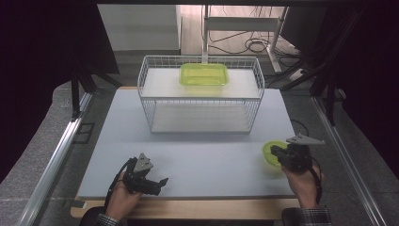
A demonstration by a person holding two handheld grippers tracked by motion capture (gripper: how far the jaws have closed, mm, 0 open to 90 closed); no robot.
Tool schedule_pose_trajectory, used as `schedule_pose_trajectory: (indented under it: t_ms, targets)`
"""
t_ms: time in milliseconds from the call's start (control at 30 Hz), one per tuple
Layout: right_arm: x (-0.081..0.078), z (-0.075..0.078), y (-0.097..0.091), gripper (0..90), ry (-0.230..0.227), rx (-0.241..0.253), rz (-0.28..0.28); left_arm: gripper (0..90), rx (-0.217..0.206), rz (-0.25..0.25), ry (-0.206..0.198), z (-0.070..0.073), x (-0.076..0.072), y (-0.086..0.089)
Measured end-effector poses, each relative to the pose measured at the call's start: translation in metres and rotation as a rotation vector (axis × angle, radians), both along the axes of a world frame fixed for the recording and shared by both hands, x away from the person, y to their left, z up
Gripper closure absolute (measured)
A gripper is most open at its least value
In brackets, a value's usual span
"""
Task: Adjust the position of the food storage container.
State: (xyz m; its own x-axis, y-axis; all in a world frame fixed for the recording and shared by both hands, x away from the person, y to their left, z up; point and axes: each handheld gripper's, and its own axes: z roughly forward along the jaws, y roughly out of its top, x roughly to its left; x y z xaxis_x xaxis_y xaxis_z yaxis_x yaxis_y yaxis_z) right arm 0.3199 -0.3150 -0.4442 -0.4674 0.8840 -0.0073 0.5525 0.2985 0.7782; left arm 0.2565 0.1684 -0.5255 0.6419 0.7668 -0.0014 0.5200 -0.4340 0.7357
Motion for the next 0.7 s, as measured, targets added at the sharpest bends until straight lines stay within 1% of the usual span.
schedule_pose_trajectory:
  t_ms: [100, 233, 367, 533, 633, 700]
  targets:
    - [0.001, 0.001, -0.017, 89.4, 0.004, 0.008, -0.049, 1.5, 0.003, 0.000, 0.001, 0.000, 0.000, 0.000]
    - [0.002, 0.002, -0.038, 89.4, -0.007, 0.015, -0.117, 1.6, 0.006, -0.001, 0.002, 0.000, 0.000, 0.000]
    - [0.004, -0.003, -0.055, 89.4, -0.004, 0.012, -0.174, 1.6, 0.014, -0.002, 0.003, -0.001, 0.000, -0.001]
    - [0.009, -0.015, -0.068, 89.3, 0.021, 0.002, -0.210, 1.8, 0.024, -0.003, 0.009, -0.001, 0.000, -0.002]
    - [0.014, -0.024, -0.071, 89.3, 0.050, -0.004, -0.216, 1.9, 0.036, -0.003, 0.011, -0.002, 0.000, -0.003]
    - [0.017, -0.028, -0.071, 89.3, 0.063, -0.008, -0.215, 2.0, 0.039, -0.004, 0.011, -0.002, 0.000, -0.003]
